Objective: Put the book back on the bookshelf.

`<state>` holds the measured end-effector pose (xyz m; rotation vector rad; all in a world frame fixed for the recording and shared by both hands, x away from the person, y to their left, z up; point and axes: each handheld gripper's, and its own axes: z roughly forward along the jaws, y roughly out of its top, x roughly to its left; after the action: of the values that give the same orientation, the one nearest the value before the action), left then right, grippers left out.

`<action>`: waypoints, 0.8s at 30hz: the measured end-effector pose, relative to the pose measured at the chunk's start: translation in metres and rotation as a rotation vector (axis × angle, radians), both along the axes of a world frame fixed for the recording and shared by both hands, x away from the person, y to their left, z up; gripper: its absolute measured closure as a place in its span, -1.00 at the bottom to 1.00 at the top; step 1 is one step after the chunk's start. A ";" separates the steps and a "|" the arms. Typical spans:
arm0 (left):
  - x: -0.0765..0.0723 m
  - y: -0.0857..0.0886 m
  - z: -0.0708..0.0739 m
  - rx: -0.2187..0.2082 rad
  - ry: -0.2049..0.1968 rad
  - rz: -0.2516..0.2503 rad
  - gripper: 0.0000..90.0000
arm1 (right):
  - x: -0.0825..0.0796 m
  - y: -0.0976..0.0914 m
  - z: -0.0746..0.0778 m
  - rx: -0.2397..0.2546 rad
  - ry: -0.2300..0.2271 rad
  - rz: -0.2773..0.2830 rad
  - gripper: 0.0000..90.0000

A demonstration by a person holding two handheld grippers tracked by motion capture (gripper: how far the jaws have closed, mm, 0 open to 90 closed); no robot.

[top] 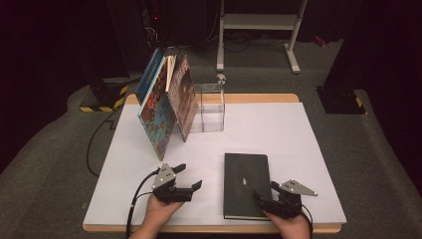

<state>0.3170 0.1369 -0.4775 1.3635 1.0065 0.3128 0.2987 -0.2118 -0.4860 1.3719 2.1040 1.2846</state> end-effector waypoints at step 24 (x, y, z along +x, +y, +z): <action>0.003 0.000 -0.002 0.009 0.021 0.023 -0.68 | 0.032 0.053 0.009 -0.082 0.028 0.051 -0.49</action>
<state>0.3201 0.1369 -0.4799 1.3670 1.0392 0.3213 0.3308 -0.1584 -0.4770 1.3178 2.1980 1.1905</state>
